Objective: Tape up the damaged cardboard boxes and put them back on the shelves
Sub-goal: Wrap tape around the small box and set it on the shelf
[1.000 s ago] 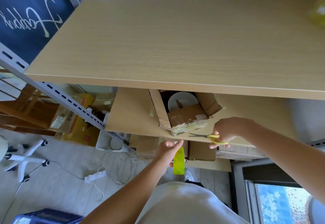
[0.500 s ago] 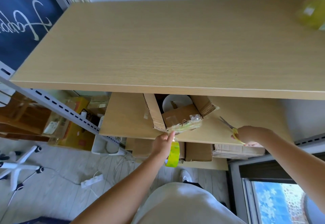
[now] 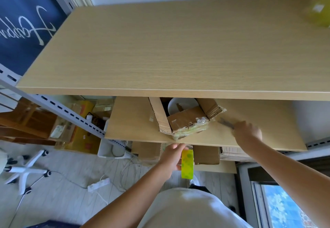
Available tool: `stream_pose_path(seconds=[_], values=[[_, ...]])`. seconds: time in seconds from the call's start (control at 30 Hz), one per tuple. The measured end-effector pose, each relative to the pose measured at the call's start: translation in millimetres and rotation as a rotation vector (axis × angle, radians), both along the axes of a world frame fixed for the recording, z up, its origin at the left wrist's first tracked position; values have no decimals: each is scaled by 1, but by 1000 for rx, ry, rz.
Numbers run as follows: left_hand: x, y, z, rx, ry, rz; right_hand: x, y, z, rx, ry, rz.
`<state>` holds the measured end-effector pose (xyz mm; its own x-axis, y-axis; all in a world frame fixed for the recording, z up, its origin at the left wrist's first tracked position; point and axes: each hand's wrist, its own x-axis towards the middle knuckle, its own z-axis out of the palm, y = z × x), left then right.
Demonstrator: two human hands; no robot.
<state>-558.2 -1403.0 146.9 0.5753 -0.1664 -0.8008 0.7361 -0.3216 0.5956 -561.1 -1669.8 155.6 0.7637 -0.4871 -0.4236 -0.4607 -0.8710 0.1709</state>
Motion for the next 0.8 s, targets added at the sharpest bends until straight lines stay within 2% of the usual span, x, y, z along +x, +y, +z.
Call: stream_pose_path(seconds=[0.17, 0.23, 0.3, 0.37, 0.43, 0.67, 0.8], values=[[0, -3, 11, -82, -38, -81, -3, -1, 14, 49, -237, 29], [-2, -3, 16, -124, -63, -112, -12, 10, 25, 243, -407, 15], [-3, -3, 20, -160, -69, -118, -25, 31, 40, 526, -522, 114], [-5, -5, 23, -191, -64, -118, -34, 55, 51, 744, -456, 223], [-5, -8, 25, -225, -65, -118, -35, 69, 48, 841, -386, 234], [1, -18, 38, -283, -94, -53, -21, 91, 30, 777, -536, 33], [2, -19, 38, -296, -86, -19, -12, 90, 32, 818, -469, -7]])
